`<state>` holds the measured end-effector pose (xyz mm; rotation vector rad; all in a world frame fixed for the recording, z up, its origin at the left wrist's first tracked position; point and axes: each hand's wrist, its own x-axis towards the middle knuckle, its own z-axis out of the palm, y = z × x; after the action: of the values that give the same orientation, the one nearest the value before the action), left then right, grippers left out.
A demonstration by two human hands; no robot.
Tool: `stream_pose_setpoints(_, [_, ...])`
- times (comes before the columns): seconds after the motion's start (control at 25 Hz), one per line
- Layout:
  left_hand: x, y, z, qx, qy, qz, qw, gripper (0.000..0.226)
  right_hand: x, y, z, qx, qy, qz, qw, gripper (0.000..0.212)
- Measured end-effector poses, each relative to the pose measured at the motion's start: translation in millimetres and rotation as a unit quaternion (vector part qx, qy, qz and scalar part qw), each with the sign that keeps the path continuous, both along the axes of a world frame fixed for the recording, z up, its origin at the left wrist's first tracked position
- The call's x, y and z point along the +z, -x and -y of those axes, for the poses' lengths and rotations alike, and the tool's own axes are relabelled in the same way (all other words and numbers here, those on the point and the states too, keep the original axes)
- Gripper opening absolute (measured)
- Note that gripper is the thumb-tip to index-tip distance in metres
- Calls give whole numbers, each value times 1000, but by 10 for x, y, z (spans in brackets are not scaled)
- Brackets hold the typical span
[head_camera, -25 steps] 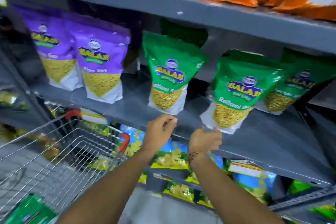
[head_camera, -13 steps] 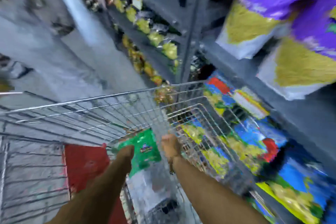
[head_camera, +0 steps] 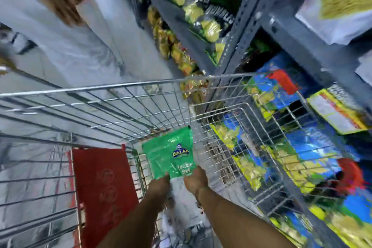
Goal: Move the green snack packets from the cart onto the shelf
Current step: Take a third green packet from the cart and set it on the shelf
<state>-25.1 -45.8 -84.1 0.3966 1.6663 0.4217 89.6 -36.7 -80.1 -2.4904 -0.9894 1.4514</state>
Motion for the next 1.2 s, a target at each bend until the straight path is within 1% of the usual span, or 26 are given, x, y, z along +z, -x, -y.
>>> stream_pose_setpoints(0.08, [412, -211, 7, -18, -53, 20, 998, 26, 401, -239, 22, -76, -37, -19, 996, 23])
stream_pose_setpoints(0.12, [630, -326, 7, -27, -100, 30, 994, 26, 657, -382, 25, -107, -68, -24, 992, 15])
stream_pose_setpoints(0.2, [1058, -590, -21, -34, -178, 44, 982, 26, 1153, -658, 25, -152, -155, -37, 975, 10])
stream_pose_setpoints(0.28, [1606, -910, -7, -70, -272, 37, 959, 42, 1691, -933, 89, -181, -251, -51, 950, 14])
stream_pose_setpoints(0.32, [1890, -1053, 9, -80, -316, 33, 945, 42, 1951, -1062, 153, -188, -293, -56, 936, 20])
stream_pose_setpoints(0.36, [2180, -1218, 62, -94, -362, 28, 927, 39, 2237, -1208, 262, -195, -345, -58, 916, 27])
stream_pose_setpoints(0.44, [2666, -1564, 275, -117, -445, 38, 887, 29, 2717, -1517, 611, -211, -452, -44, 866, 38])
stream_pose_setpoints(0.52, [2970, -1899, 559, -138, -514, 60, 845, 23, 3036, -1812, 1045, -233, -511, -24, 827, 40])
stream_pose_setpoints(0.56, [3080, -2090, 754, -151, -539, 80, 825, 22, 3127, -1987, 1295, -244, -529, -13, 813, 35])
stream_pose_setpoints(0.64, [3224, -2462, 1153, -184, -565, 119, 795, 22, 3213, -2292, 1767, -267, -548, 23, 792, 20])
stream_pose_setpoints(0.68, [3281, -2678, 1399, -210, -574, 135, 780, 23, 3242, -2469, 2046, -291, -557, 44, 777, 17])
stream_pose_setpoints(0.72, [3323, -2887, 1653, -241, -582, 146, 763, 27, 3248, -2646, 2320, -327, -568, 61, 753, 16])
stream_pose_setpoints(0.76, [3353, -3077, 1905, -271, -589, 147, 747, 32, 3260, -2800, 2580, -365, -579, 78, 724, 17])
stream_pose_setpoints(0.84, [3358, -3464, 2376, -338, -590, 155, 717, 48, 3271, -3090, 3125, -451, -602, 114, 649, 25])
stream_pose_setpoints(0.92, [3363, -3842, 2786, -413, -579, 182, 679, 53, 3255, -3372, 3638, -516, -614, 133, 583, 33])
stream_pose_setpoints(0.96, [3398, -4054, 3009, -447, -576, 204, 654, 51, 3257, -3544, 3907, -548, -616, 144, 548, 34])
stream_pose_setpoints(1.08, [3599, -4674, 3554, -525, -544, 243, 608, 35, 3388, -4033, 4560, -630, -598, 165, 467, 30])
stream_pose_setpoints(1.12, [3658, -4873, 3684, -540, -535, 251, 599, 33, 3476, -4186, 4721, -645, -594, 174, 447, 28])
stream_pose_setpoints(1.16, [3721, -5093, 3806, -553, -528, 256, 591, 33, 3564, -4374, 4879, -653, -593, 184, 435, 27])
stream_pose_setpoints(1.2, [3777, -5321, 3921, -565, -514, 261, 591, 36, 3659, -4554, 5022, -655, -586, 191, 438, 27])
